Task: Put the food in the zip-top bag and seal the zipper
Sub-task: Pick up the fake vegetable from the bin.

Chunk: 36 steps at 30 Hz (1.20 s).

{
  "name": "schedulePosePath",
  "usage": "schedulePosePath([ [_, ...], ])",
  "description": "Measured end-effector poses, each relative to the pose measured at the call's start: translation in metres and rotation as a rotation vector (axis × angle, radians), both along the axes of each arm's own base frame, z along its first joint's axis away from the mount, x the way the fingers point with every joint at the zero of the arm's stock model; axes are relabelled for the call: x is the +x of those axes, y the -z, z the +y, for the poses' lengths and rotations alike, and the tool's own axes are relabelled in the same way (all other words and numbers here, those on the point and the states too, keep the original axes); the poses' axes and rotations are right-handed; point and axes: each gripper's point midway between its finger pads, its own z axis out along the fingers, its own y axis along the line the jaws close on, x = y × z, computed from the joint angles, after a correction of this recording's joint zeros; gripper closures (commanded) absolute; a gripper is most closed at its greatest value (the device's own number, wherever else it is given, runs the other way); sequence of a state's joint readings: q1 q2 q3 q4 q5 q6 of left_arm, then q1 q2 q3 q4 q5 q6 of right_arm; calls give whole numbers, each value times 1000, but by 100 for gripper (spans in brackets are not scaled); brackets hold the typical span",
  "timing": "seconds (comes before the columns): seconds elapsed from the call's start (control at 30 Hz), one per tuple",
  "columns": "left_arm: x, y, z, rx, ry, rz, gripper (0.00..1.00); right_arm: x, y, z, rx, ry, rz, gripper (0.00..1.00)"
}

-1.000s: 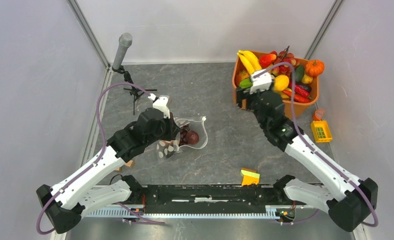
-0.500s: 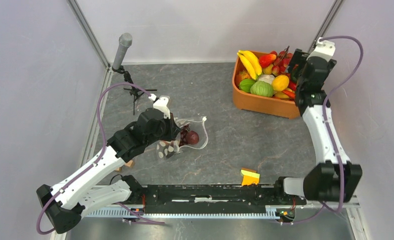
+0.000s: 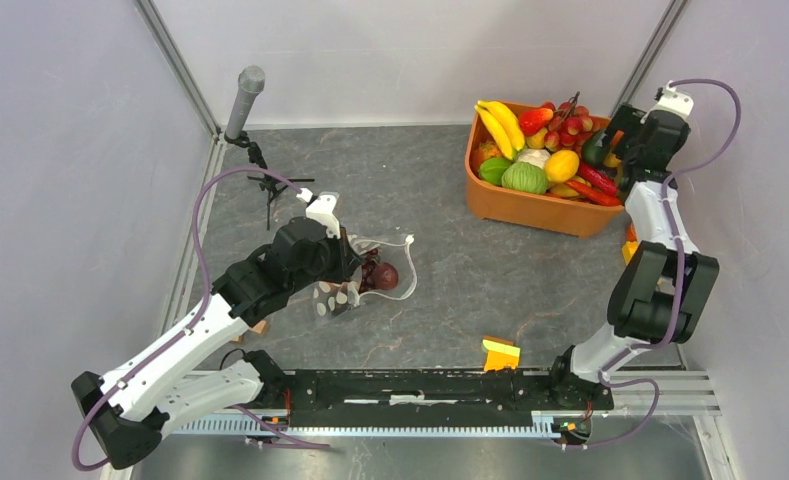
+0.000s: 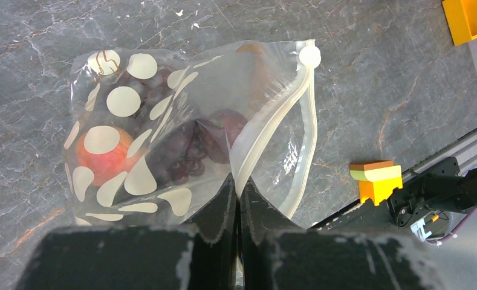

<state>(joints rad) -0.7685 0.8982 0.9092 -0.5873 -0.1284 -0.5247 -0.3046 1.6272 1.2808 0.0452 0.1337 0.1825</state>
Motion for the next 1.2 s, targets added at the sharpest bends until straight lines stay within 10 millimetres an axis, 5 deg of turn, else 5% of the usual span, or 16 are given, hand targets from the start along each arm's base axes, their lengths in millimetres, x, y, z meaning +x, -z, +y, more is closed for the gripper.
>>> schedulePosePath([
  [0.4, 1, 1, 0, 2, 0, 1, 92, 26, -5, -27, 24, -30, -74, 2],
  [0.8, 1, 3, 0, 8, -1, 5, 92, 44, 35, -31, 69, -92, -43, 2],
  [1.2, 2, 4, 0, 11, -2, 7, 92, 55, 29, -29, 73, -153, -86, 54],
])
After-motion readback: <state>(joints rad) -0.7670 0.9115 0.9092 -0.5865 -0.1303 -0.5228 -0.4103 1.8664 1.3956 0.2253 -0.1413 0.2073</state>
